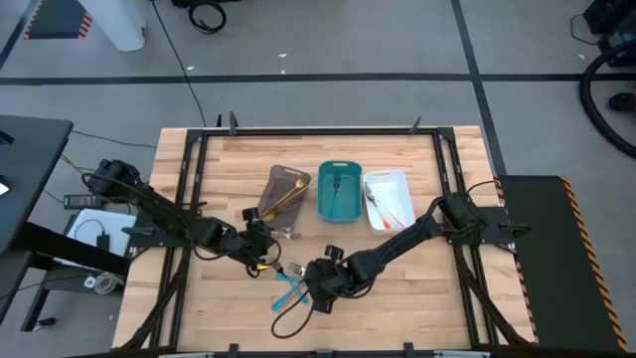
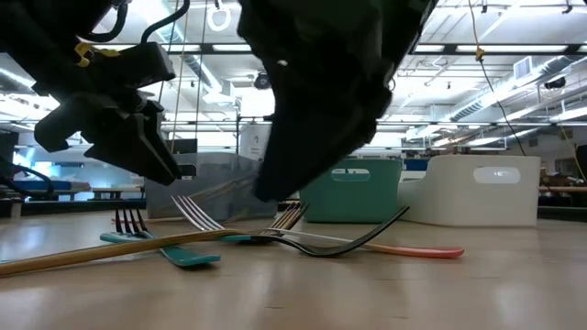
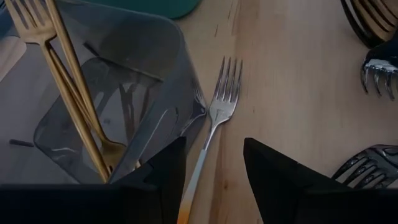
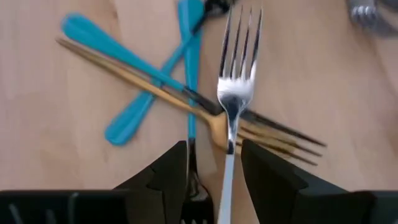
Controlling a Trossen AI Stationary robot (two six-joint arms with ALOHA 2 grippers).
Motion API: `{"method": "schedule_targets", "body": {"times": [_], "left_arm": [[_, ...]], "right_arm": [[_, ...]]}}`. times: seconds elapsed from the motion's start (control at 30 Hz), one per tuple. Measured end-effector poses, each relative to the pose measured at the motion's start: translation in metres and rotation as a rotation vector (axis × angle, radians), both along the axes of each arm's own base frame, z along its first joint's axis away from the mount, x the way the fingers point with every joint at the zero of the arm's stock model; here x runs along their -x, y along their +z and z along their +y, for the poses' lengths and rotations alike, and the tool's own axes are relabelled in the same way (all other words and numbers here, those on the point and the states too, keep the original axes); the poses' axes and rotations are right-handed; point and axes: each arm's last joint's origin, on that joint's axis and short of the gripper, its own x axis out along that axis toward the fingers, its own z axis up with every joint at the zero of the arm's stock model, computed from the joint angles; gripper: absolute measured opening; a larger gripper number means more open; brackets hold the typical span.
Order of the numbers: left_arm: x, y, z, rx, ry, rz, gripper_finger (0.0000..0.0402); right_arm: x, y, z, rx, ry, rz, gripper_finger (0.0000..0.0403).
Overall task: Sort silverware by color (type)
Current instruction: Put the orange fork into the white bin
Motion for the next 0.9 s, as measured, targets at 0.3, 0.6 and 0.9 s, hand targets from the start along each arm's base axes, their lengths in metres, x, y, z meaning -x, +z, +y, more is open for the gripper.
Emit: {"method": "schedule_targets", "body": {"times": [0.3, 0.6, 0.9], "left_arm": [[0.002, -0.001, 0.001, 0.007, 0.017, 0.014, 0.0169], [0.002, -0.001, 0.001, 0.008, 0.018, 0.014, 0.0169], [0.002, -0.001, 0.001, 0.007, 0.017, 0.015, 0.0169]], "right_arm": [[0.004, -0.004, -0.002, 0.022, -0.029, 0.079, 0.016], [0.009, -0.015, -0.005, 0.036, -0.038, 0.081, 0.016], [0.013, -0.024, -0.007, 0.059, -0.046, 0.073, 0.0148]]}}
